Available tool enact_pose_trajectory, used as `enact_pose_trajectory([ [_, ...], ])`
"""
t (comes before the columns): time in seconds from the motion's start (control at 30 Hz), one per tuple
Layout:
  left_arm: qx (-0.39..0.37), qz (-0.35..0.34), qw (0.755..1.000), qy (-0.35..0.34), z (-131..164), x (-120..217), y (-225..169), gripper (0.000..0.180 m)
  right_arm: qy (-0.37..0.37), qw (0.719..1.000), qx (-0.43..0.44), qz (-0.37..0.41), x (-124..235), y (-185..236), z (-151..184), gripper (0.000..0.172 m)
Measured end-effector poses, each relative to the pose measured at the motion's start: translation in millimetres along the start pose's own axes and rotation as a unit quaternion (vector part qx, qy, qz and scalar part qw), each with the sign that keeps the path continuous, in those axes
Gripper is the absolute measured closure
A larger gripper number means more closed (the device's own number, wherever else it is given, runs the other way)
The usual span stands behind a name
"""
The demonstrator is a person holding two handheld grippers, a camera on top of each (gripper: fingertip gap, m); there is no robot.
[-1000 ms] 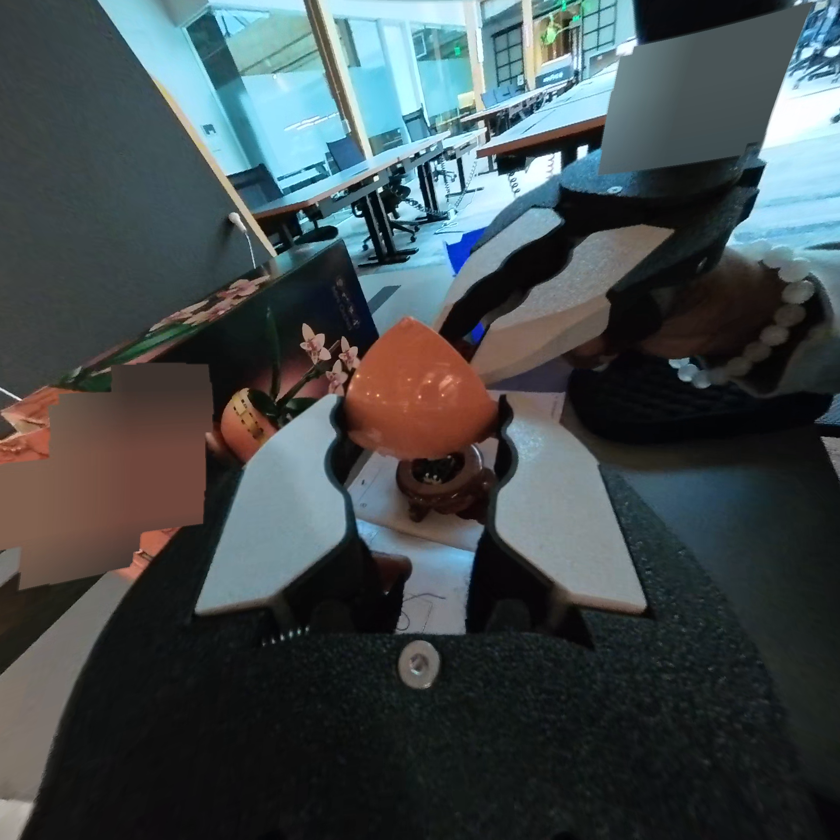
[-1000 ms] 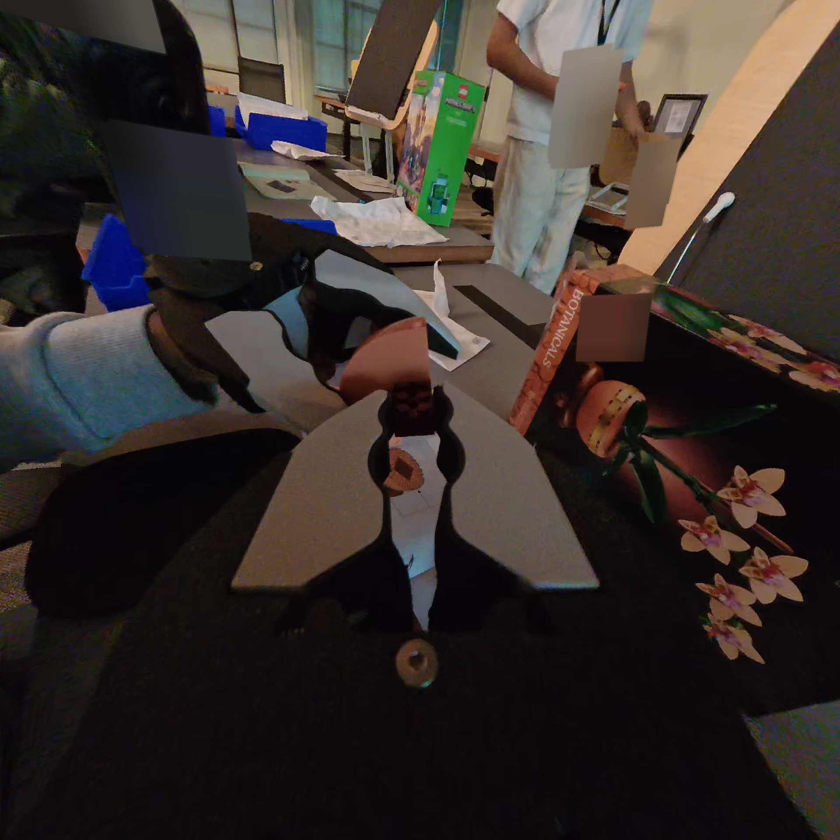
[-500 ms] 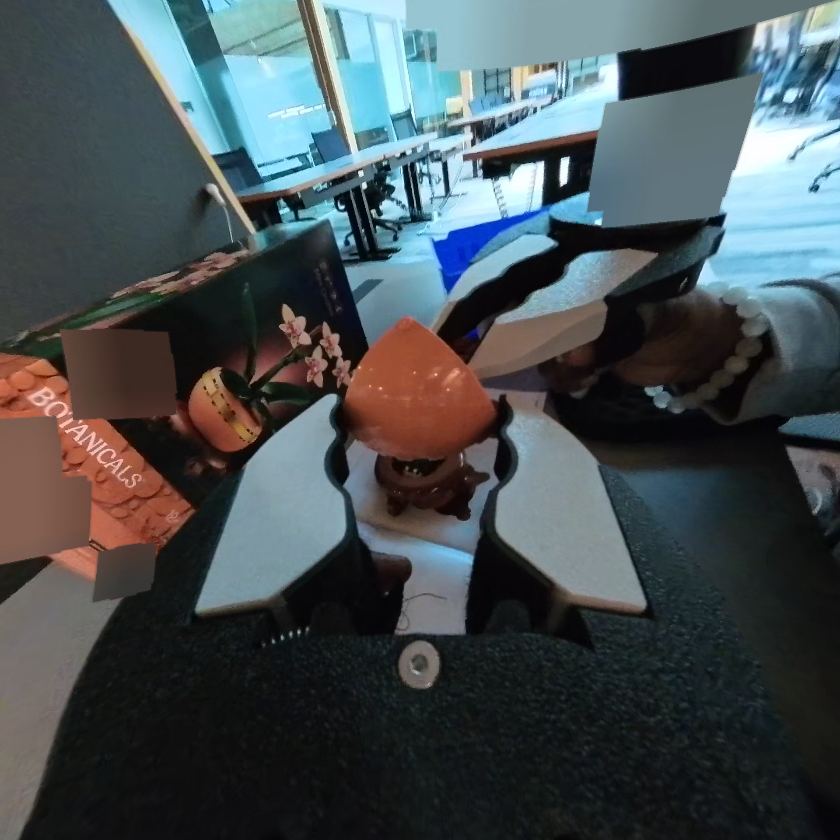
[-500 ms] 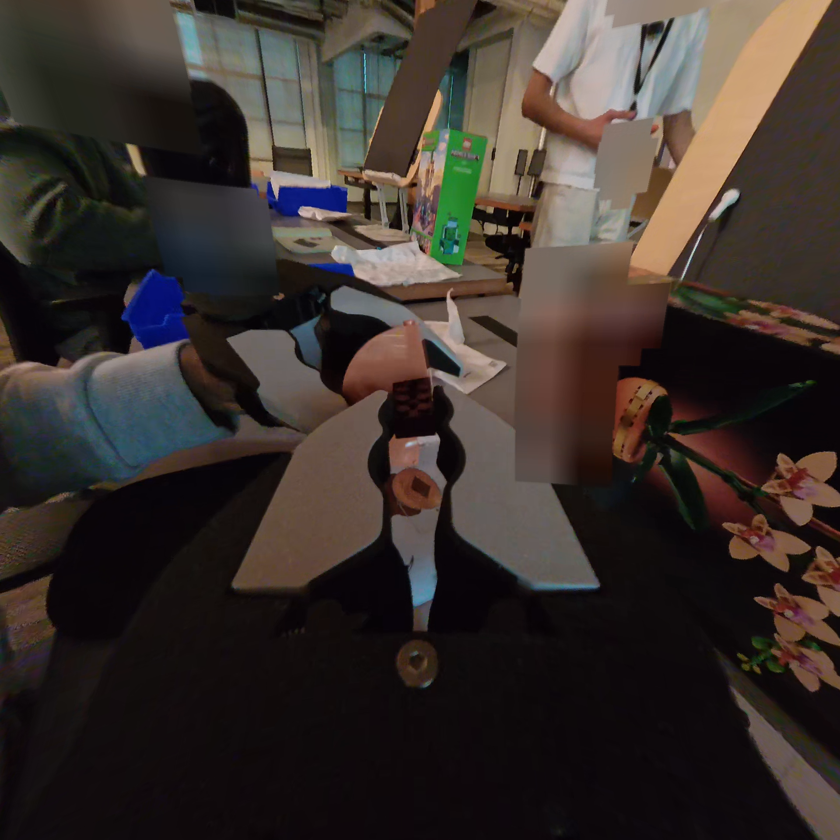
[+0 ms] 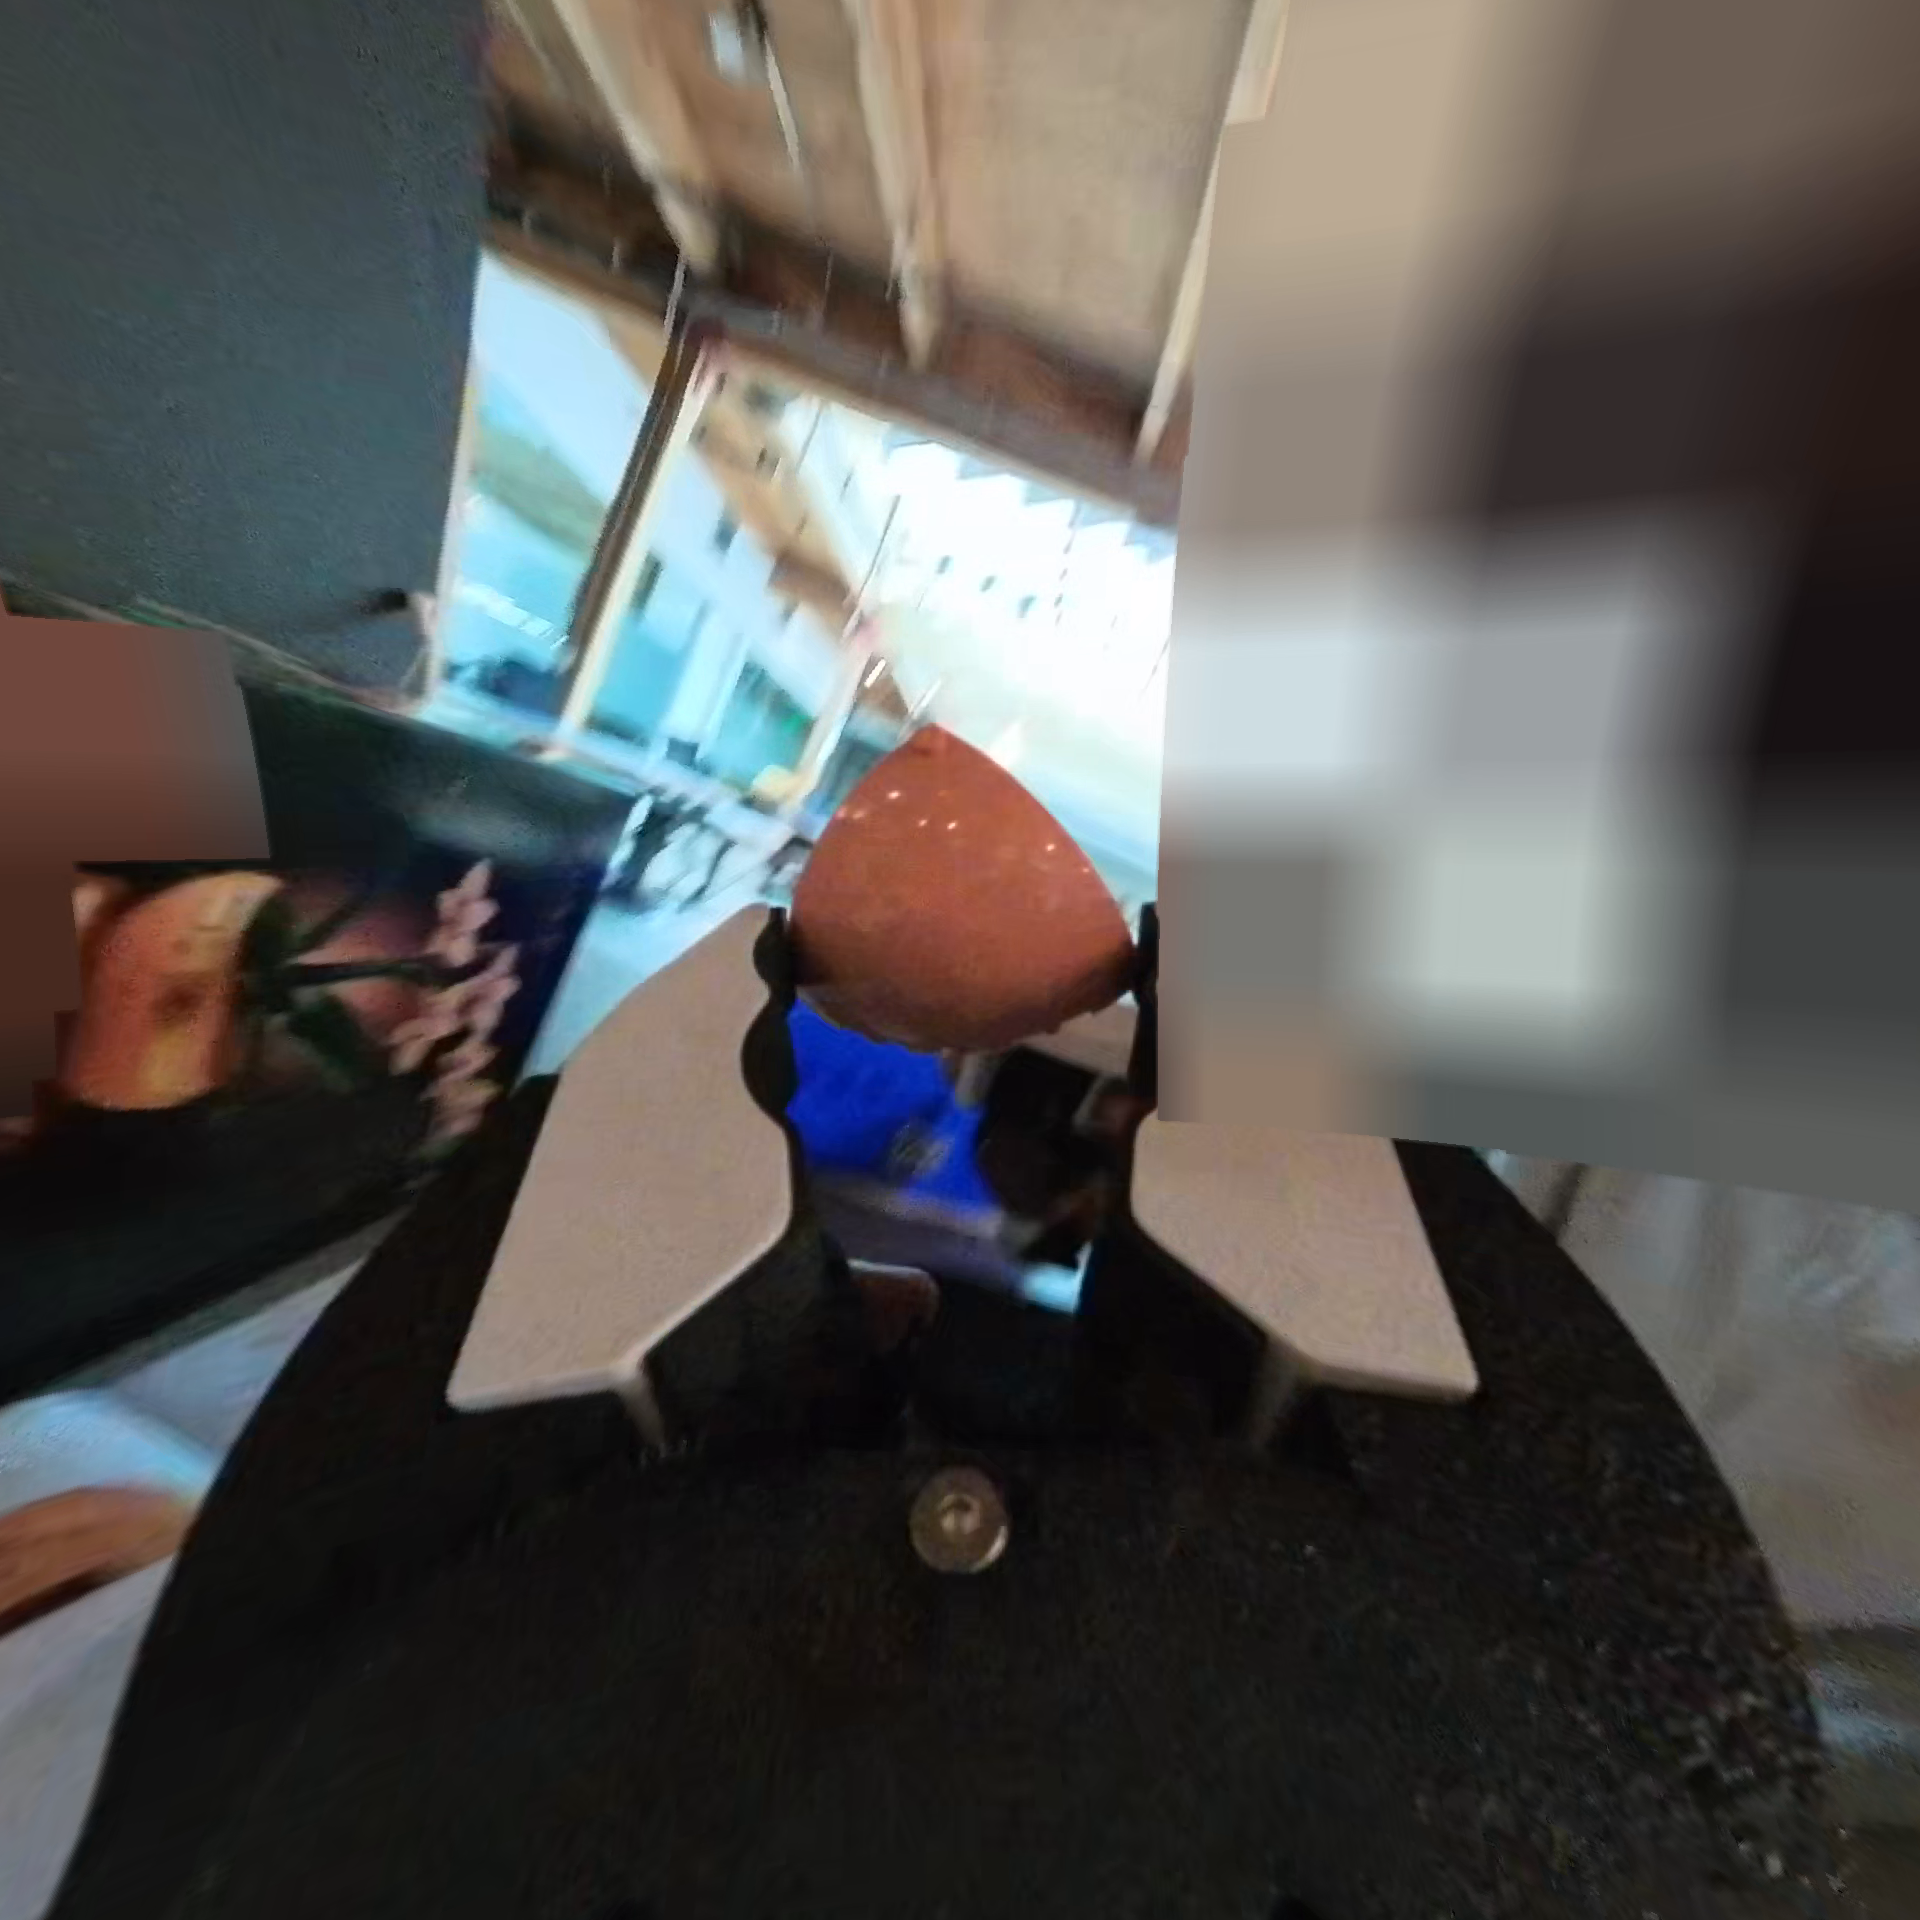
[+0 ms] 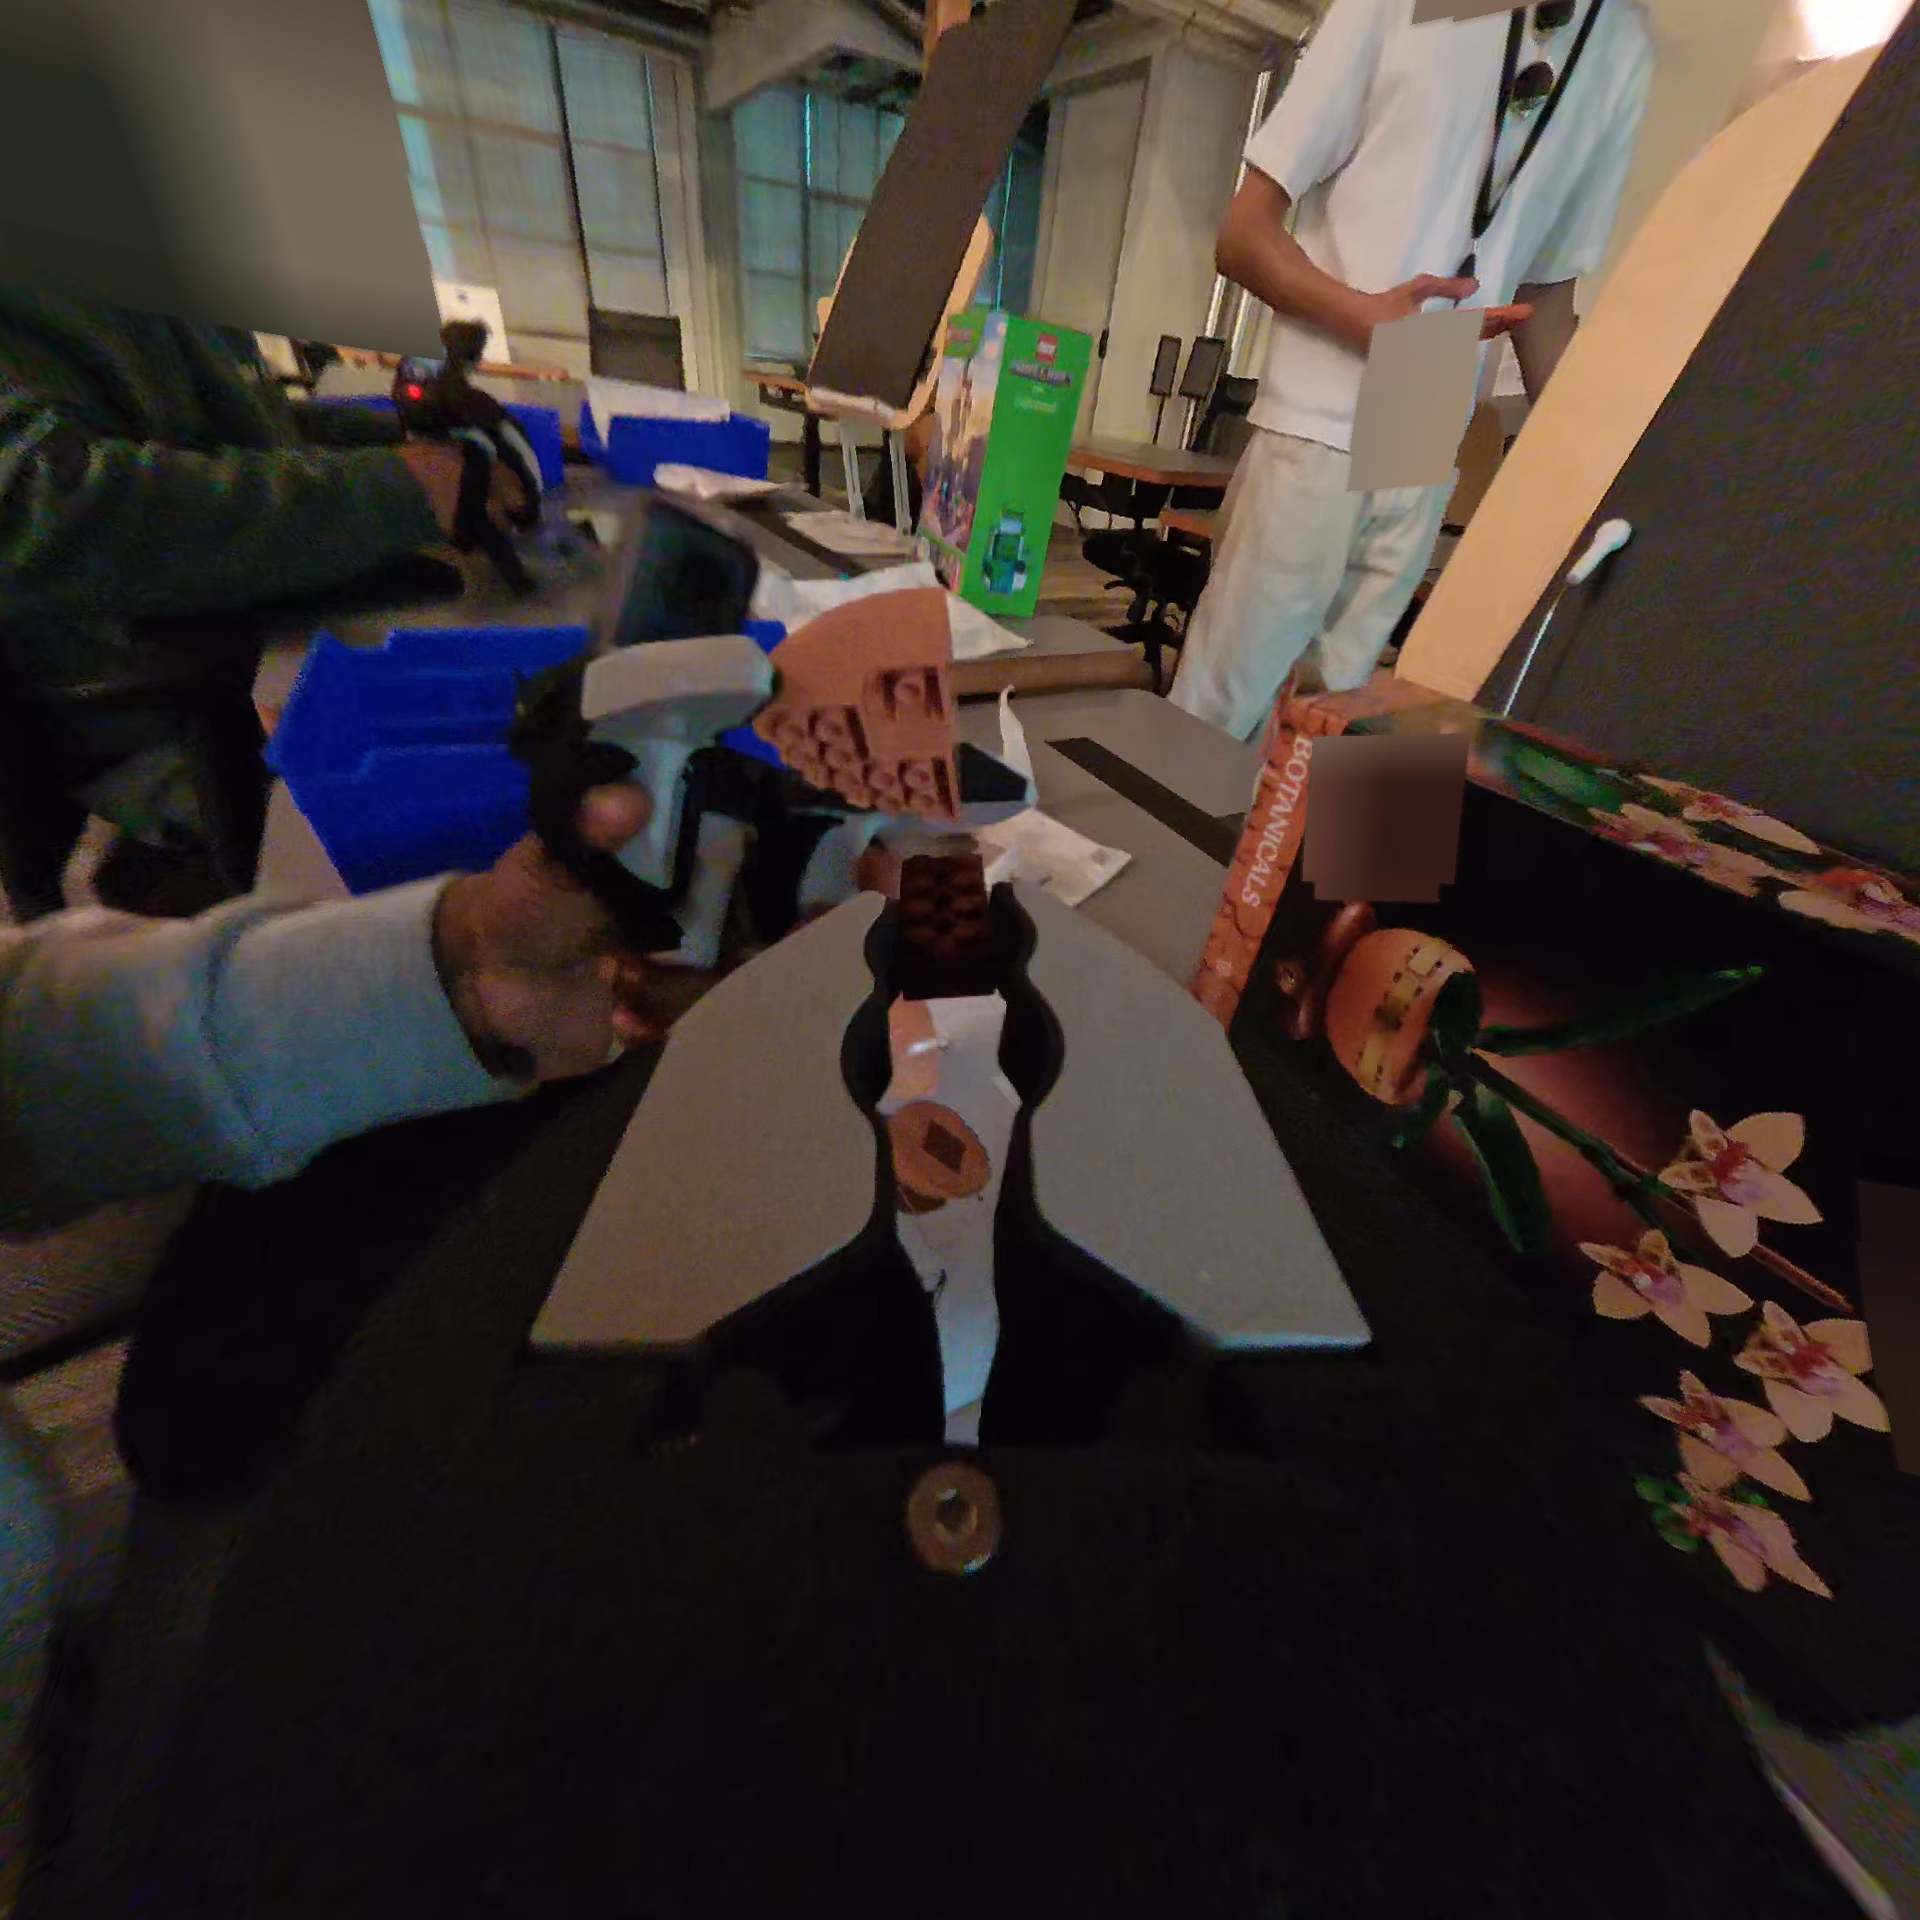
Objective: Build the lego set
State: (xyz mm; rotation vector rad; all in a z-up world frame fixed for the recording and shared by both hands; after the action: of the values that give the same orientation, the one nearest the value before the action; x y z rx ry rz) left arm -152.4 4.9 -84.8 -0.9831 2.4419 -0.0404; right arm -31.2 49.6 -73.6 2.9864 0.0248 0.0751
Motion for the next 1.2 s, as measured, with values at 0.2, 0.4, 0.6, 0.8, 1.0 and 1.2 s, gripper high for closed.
enact_pose_trajectory([
  [0.2, 0.090, 0.008, 0.993, -0.080, -2, 2, 7, 0.118, -0.004, 1.000, -0.017, -0.006, -3, 2, -17, 0.157],
  [0.4, 0.102, 0.020, 0.990, -0.091, -2, -1, 5, 0.118, -0.017, 0.999, -0.036, -0.027, -9, 6, -18, 0.158],
  [0.6, 0.076, 0.028, 0.995, -0.063, 1, -6, 0, 0.118, -0.024, 0.998, -0.047, -0.033, -6, 4, -13, 0.158],
  [0.8, 0.068, 0.048, 0.995, -0.054, 2, -11, -5, 0.118, -0.023, 0.999, -0.037, -0.025, -4, 5, -16, 0.157],
  [1.0, 0.121, 0.073, 0.986, -0.091, -1, -11, -6, 0.118, -0.031, 0.995, -0.071, -0.064, -4, 11, -22, 0.157],
  [1.2, 0.121, 0.099, 0.983, -0.095, -1, -11, -11, 0.118, -0.027, 0.994, -0.070, -0.078, -3, 12, -22, 0.157],
])
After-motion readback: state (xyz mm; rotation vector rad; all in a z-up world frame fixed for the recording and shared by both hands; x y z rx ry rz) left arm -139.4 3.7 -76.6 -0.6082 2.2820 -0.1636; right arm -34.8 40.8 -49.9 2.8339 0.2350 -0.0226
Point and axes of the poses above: each gripper's, where its closed fingertips meet, x back along the fingers, z out of its underside, y = z × x across the jaws, the point moved 6 cm from there along x, back along the fingers, and after that the axes turned 14 degrees about -x, right-handed, at the moved point
